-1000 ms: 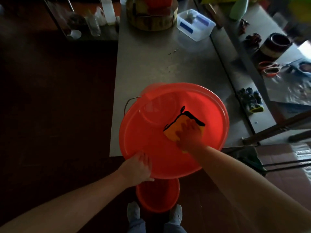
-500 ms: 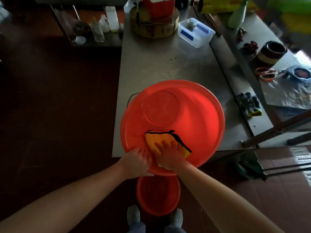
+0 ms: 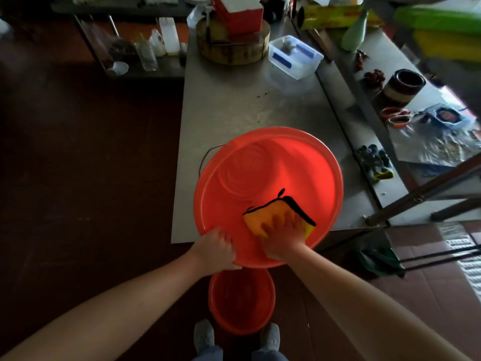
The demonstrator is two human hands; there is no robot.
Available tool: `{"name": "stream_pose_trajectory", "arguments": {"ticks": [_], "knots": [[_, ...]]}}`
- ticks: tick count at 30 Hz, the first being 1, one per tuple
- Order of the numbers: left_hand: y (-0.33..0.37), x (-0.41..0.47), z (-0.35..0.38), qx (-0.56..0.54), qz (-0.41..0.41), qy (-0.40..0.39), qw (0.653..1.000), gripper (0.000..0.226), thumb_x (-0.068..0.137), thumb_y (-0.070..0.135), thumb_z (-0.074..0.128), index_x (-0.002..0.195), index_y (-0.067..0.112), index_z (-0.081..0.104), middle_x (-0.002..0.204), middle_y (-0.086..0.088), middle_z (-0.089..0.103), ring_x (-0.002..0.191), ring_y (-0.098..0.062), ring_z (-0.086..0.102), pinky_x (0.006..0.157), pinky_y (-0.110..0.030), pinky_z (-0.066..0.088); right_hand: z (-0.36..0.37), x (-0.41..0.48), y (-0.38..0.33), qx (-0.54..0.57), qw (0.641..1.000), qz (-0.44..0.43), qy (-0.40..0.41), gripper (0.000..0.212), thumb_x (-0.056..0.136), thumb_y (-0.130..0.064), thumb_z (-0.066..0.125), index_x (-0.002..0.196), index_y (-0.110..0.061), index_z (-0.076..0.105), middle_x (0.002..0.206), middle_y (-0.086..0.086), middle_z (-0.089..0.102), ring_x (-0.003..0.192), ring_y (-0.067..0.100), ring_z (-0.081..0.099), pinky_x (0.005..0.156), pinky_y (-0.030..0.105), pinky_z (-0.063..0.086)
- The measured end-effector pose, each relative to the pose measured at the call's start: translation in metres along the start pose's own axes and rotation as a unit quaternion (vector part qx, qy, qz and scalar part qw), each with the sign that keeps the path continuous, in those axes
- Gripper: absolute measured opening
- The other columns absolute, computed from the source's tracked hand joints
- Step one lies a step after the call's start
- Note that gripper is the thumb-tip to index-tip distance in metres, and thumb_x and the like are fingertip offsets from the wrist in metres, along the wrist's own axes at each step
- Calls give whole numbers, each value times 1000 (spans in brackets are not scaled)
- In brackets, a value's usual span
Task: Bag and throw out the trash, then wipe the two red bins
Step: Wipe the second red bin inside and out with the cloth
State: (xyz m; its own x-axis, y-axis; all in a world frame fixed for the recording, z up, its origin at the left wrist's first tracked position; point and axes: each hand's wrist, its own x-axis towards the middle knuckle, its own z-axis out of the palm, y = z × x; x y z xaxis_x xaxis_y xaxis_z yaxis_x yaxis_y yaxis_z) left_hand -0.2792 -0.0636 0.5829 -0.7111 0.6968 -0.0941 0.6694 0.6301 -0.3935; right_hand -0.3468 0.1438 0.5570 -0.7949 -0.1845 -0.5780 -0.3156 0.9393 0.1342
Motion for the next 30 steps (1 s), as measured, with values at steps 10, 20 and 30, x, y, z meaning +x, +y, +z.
{"name": "stream_pose_trajectory", "arguments": {"ticks": [10,20,30], "knots": [[3,-4,-8,3,-23,-13,1000,69,75,85,54,73,18,75,71,0,73,65,-17,68,67,-26,53,17,-27,-26,96,994,-29,38,64,97,-70,14,157,-47,20,169,-4,14,155,31,4,121,53,-1],[2,11,-11,4,-12,-6,1000,67,67,86,62,60,20,70,58,4,66,52,-15,62,63,-24,49,6,-22,28,-18,999,15,33,65,97,-67,17,156,-43,25,170,2,6,155,36,-11,116,56,-17],[-1,9,-13,-11,-11,7,1000,66,75,83,56,67,19,72,65,1,69,59,-17,64,61,-23,48,12,-41,-30,121,992,-27,37,61,99,-67,14,155,-46,22,166,-3,19,152,38,8,117,60,0]]}}
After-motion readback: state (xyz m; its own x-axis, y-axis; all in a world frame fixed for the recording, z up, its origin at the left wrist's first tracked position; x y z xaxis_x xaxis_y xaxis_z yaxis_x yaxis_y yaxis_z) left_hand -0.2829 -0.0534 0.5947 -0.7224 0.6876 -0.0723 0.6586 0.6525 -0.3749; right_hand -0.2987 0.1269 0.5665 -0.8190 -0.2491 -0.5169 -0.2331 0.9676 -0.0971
